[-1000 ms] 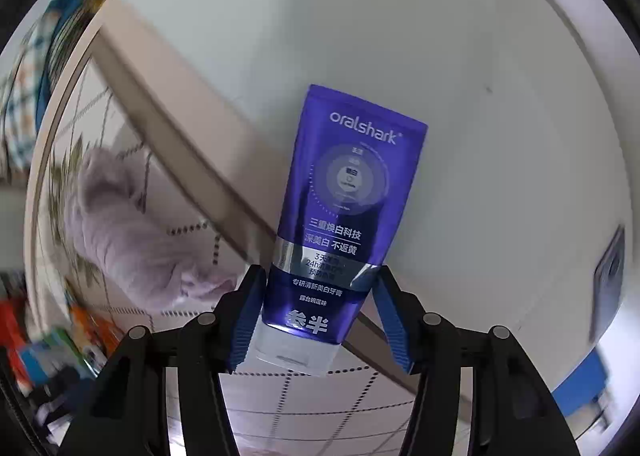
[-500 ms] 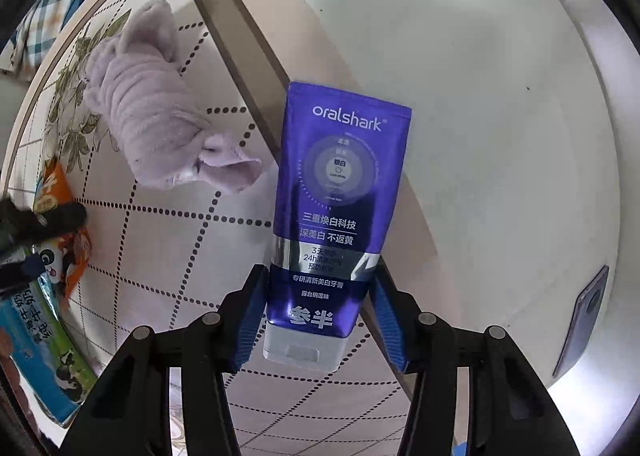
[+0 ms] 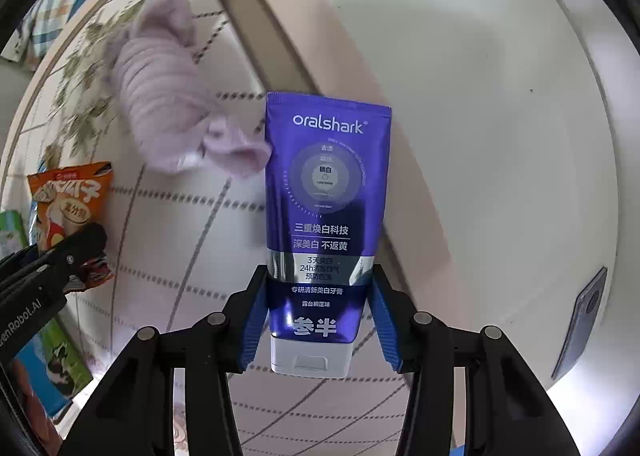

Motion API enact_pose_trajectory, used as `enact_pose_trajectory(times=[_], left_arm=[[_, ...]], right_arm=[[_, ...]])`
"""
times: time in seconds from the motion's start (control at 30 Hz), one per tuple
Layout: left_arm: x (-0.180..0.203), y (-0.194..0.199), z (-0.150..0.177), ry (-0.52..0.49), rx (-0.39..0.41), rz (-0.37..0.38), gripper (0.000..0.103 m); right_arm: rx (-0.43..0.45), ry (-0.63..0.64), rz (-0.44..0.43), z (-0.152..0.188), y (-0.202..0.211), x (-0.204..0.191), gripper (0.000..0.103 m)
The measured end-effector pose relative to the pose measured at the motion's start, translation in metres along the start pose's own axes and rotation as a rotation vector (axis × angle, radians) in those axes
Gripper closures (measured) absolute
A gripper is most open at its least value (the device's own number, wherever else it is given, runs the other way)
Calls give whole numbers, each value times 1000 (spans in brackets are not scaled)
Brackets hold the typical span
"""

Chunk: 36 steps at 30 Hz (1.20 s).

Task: Organize soft objects
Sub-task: 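Carry the orange bag and toothpaste tube into the box and release them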

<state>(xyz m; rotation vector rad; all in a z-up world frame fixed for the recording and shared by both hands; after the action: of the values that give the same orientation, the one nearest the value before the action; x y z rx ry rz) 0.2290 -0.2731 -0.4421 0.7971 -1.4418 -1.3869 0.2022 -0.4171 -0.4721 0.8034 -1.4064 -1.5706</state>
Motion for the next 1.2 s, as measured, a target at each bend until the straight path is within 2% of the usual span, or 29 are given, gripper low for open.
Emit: enact_pose_trajectory(times=[0.13, 0.27, 0.47, 0.63, 0.73, 0.83, 1.0, 1.2], left_arm=[[-5, 18, 22, -15, 31, 13, 61], [-7, 45, 40, 8, 79, 61, 61], [-31, 131, 82, 25, 230, 135, 61], [-119, 208, 101, 68, 321, 154, 61], [-171, 226, 114, 113, 357, 141, 61], [-223, 246, 142, 180, 367, 136, 61], [-309, 246, 173, 288, 342, 87, 61], [-398, 205, 191, 409, 227, 94, 61]], right_arm=[[29, 19, -33, 15, 14, -9, 53], [68, 40, -75, 32, 42, -23, 53], [136, 93, -151, 56, 94, -47, 53], [204, 191, -226, 102, 155, -103, 53], [236, 263, -289, 128, 186, -152, 53], [251, 338, -345, 157, 206, -206, 53], [203, 466, -413, 200, 220, -301, 53], [58, 549, -420, 223, 181, -403, 53]])
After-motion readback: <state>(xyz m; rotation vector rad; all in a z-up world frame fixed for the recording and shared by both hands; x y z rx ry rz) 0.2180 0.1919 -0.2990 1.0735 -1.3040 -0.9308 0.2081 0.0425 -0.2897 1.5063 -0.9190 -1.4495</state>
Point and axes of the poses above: each gripper's, at about its wrist camera, not at the fingertips, and y roughly against the way its jaws point, x to its right, z to its underside, the point moved 5 cm from there along -y, roughly the way its jaws point, and after that the axes turned 5 degrees about z, right-handed, at the moved point
